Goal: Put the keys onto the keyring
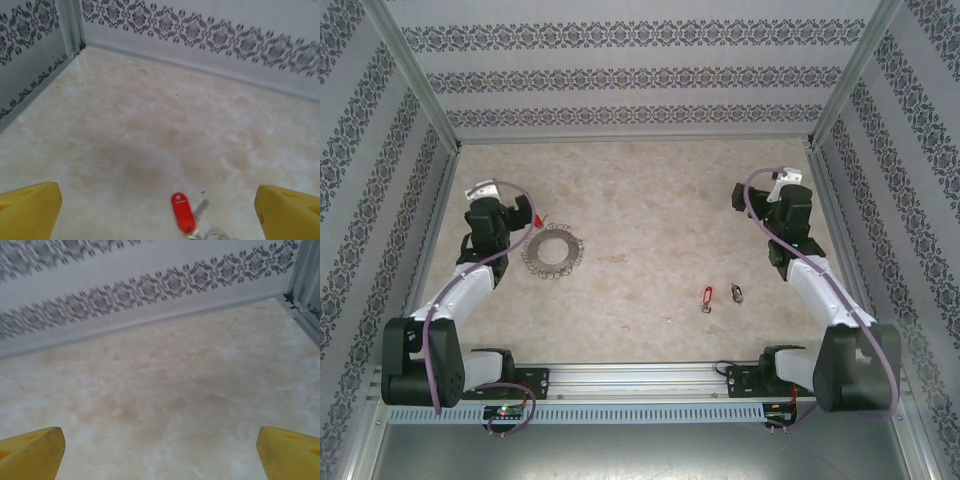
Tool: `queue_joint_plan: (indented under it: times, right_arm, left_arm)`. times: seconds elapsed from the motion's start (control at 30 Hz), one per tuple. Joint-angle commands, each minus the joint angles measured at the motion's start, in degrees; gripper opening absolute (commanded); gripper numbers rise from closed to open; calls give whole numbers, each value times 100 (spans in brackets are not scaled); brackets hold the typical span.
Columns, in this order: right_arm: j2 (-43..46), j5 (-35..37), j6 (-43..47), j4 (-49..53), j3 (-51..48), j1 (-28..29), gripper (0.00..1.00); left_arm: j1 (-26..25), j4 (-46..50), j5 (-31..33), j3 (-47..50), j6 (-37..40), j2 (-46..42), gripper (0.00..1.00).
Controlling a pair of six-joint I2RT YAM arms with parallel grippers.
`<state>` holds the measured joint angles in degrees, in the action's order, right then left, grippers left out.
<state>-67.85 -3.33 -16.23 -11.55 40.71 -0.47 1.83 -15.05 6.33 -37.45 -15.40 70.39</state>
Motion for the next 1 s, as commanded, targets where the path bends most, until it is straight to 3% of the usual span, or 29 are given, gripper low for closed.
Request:
queue_joint_plan:
  times: [0.0, 0.13, 0.2, 0.6, 0.97]
  right_arm:
    - [161, -1335, -1145, 817, -184, -129, 98]
    - [-21, -2281, -1673, 660, -222, -6, 93]
    - [-220, -2561, -1712, 725, -116, 140, 89]
    - [-961, -2332, -2011, 777, 121, 1012, 80]
    - [-1440, -2344, -2221, 760, 249, 1460, 76]
  left_arm:
    - [47, 1550, -1006, -549, -866, 94, 100]
    - [38, 2049, -2326, -1139, -1262, 720, 97]
    - [12, 2198, -2691, -1308, -1346, 1000, 97]
    - [-482, 2808, -3489, -1875, -1374, 2493, 86]
    - [-784, 3013, -3715, -1495, -1203, 2592, 83]
